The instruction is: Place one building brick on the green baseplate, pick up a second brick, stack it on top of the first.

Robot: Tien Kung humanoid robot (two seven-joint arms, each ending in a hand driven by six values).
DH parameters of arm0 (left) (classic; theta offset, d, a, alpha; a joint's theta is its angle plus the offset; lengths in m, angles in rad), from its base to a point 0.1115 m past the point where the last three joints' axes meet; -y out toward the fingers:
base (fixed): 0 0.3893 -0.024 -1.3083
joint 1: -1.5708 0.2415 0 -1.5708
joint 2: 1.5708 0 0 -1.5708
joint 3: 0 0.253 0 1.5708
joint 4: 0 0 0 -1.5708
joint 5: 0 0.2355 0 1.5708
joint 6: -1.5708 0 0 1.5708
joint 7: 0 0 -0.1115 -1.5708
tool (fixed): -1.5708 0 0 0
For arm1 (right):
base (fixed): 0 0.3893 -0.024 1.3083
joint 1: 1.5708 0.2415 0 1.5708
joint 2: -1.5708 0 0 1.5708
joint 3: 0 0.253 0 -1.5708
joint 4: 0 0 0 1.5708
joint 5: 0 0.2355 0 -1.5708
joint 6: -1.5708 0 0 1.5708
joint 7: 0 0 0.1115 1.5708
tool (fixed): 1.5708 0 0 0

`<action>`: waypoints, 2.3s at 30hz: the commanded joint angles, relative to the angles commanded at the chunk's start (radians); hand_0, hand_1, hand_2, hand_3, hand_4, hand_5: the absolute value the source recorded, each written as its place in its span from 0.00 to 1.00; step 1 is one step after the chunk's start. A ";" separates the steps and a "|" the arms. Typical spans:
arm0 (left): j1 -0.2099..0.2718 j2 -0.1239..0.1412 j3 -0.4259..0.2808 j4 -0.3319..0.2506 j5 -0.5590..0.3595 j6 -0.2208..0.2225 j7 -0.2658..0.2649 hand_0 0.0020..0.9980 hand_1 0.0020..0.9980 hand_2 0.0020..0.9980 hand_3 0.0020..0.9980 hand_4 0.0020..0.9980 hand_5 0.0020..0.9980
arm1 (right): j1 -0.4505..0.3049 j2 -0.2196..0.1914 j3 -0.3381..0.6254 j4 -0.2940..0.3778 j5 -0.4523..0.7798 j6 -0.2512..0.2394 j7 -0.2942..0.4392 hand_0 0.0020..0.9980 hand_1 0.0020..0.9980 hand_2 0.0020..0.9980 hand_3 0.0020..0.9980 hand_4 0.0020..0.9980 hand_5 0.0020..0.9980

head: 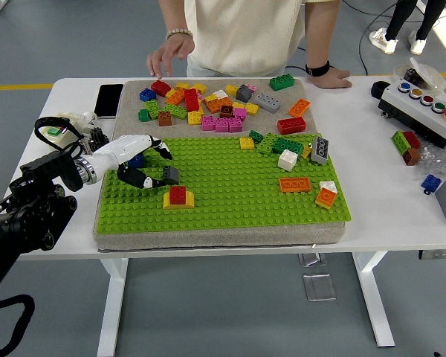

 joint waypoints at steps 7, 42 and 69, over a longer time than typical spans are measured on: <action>0.000 -0.006 0.004 0.013 0.000 0.002 0.005 0.82 0.75 0.66 0.62 0.85 0.15 | 0.001 0.000 -0.002 0.000 0.001 0.000 0.000 0.73 0.64 0.69 0.62 0.93 0.48; -0.006 -0.031 -0.013 0.032 0.000 -0.005 0.028 0.78 0.71 0.60 0.56 0.78 0.11 | 0.002 -0.001 0.003 0.000 0.003 0.003 0.001 0.74 0.64 0.69 0.63 0.93 0.47; -0.001 -0.031 -0.020 0.016 0.000 -0.007 0.038 0.73 0.65 0.60 0.55 0.74 0.07 | -0.002 0.000 0.003 0.000 0.002 0.003 0.003 0.74 0.64 0.69 0.63 0.93 0.47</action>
